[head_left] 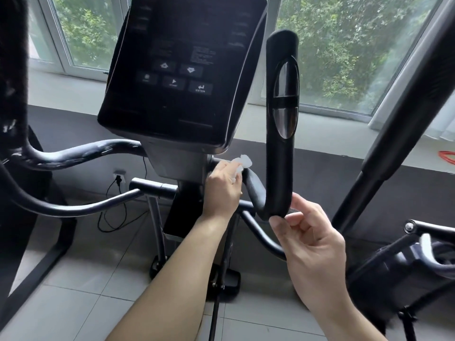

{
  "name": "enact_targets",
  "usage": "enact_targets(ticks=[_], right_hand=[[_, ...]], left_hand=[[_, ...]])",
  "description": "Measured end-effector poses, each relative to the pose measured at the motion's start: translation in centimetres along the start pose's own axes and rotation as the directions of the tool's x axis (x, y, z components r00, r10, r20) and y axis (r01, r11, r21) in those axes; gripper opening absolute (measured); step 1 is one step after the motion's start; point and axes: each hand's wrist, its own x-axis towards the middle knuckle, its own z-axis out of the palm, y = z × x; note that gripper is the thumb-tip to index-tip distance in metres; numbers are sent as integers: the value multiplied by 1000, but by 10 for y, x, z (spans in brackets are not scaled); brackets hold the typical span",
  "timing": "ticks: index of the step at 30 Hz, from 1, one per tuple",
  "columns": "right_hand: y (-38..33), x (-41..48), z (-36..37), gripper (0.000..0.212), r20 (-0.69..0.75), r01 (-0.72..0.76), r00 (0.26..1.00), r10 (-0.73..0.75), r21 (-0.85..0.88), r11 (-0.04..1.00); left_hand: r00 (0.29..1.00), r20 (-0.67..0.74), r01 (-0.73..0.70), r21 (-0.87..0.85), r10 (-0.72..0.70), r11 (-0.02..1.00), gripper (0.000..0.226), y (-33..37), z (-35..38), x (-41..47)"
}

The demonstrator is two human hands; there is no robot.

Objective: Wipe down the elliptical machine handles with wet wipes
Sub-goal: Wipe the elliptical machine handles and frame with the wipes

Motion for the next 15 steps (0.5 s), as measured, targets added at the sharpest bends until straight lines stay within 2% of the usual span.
enact_targets(ticks=[2,6,9,12,15], right_hand=[[1,-1,1,45,3,3,1000,-3,10,1000],[3,-1,2,46,5,19,1000,-19,34,999],[3,0,4,47,-3,28,1000,-28,51,998],[3,0,5,46,-5,24,1000,-24,40,999],[2,0,4,44,0,10,1000,-10,29,1000]], left_hand=[[997,68,-19,-89,25,996,26,6,-4,-6],[988,155,68,-267,-27,961,16,10,-20,-15],[990,53,139,-218,-130,966,22,1,-19,-10],[951,-62,289,-168,-302,943,25,-6,-4,2],[963,-63,253,-132,-263,958,16,0,3,5]])
